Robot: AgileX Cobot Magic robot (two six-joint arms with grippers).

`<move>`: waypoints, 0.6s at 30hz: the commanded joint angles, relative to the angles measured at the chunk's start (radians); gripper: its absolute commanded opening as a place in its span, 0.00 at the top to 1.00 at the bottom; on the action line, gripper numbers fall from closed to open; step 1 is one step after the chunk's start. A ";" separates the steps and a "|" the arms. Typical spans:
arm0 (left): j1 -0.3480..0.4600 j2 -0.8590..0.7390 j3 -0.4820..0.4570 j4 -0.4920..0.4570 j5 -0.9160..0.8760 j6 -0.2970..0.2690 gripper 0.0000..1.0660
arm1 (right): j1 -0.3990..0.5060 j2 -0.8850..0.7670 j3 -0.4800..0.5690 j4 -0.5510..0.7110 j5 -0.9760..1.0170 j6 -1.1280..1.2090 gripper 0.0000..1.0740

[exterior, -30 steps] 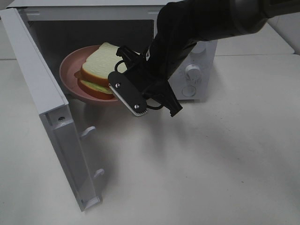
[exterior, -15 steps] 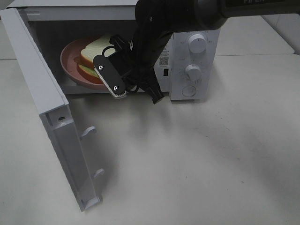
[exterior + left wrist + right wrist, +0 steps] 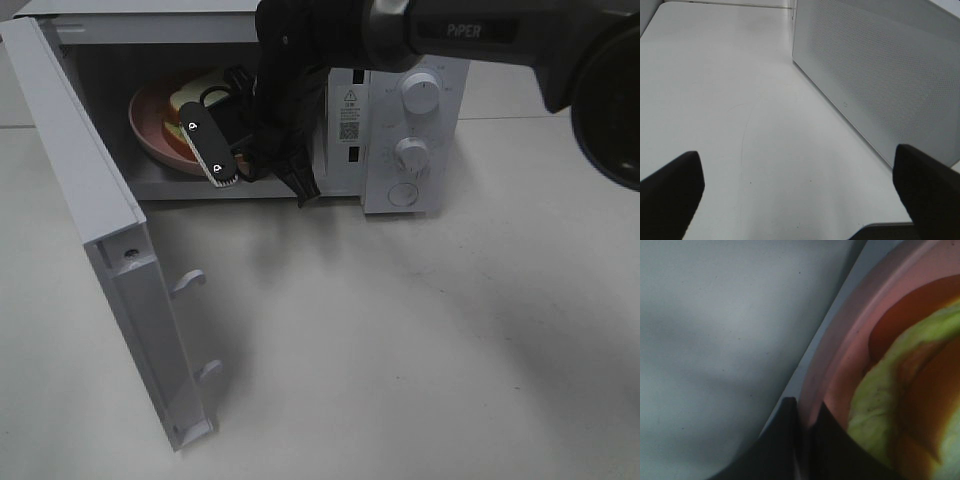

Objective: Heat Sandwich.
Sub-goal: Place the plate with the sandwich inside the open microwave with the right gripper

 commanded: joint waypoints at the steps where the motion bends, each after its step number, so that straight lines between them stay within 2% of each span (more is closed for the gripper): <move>1: 0.005 -0.017 0.002 -0.005 -0.013 0.002 0.09 | -0.002 0.017 -0.052 -0.012 0.001 0.023 1.00; 4: 0.005 -0.017 0.002 -0.005 -0.013 0.002 0.09 | -0.002 0.062 -0.127 -0.019 0.051 0.043 1.00; 12: 0.005 -0.017 0.002 -0.005 -0.013 0.002 0.09 | -0.002 0.118 -0.210 -0.051 0.076 0.088 1.00; 18: 0.005 -0.017 0.002 -0.005 -0.013 0.002 0.09 | -0.002 0.137 -0.211 -0.054 0.067 0.097 0.99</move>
